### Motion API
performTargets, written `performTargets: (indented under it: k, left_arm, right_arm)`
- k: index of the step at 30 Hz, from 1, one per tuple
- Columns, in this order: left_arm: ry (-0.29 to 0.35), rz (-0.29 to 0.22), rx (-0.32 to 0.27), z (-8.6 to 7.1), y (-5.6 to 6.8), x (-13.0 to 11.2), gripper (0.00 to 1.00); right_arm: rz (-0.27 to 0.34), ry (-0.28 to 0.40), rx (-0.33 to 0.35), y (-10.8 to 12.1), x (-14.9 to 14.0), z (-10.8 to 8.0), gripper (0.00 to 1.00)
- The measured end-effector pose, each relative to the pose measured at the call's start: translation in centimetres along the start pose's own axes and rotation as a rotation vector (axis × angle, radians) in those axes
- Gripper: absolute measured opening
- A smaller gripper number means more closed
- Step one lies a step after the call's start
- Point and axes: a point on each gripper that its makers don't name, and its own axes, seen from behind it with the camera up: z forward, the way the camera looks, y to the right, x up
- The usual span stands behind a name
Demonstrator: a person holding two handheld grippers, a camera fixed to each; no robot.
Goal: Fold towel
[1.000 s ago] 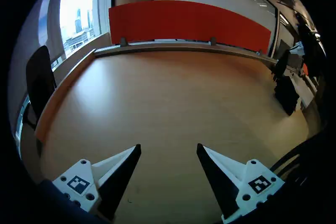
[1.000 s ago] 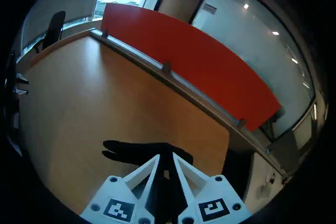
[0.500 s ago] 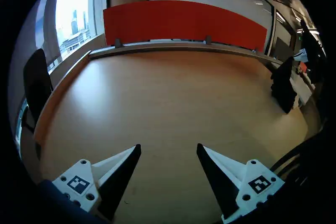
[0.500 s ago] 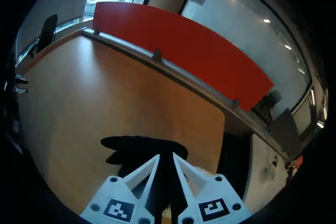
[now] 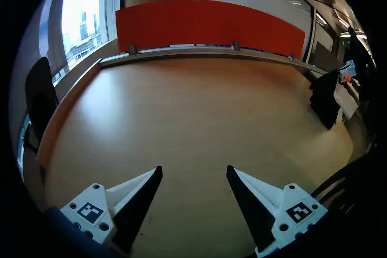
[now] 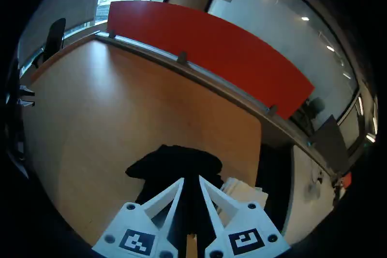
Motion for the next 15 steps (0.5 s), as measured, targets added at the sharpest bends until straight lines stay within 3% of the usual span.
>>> performTargets:
  k: [15]
  left_arm:
    - [0.002, 0.01, -0.002, -0.1, -0.2, 0.0, 0.99]
  right_arm:
    - [0.015, -0.024, -0.003, -0.5, -2.0, -0.3, 0.06]
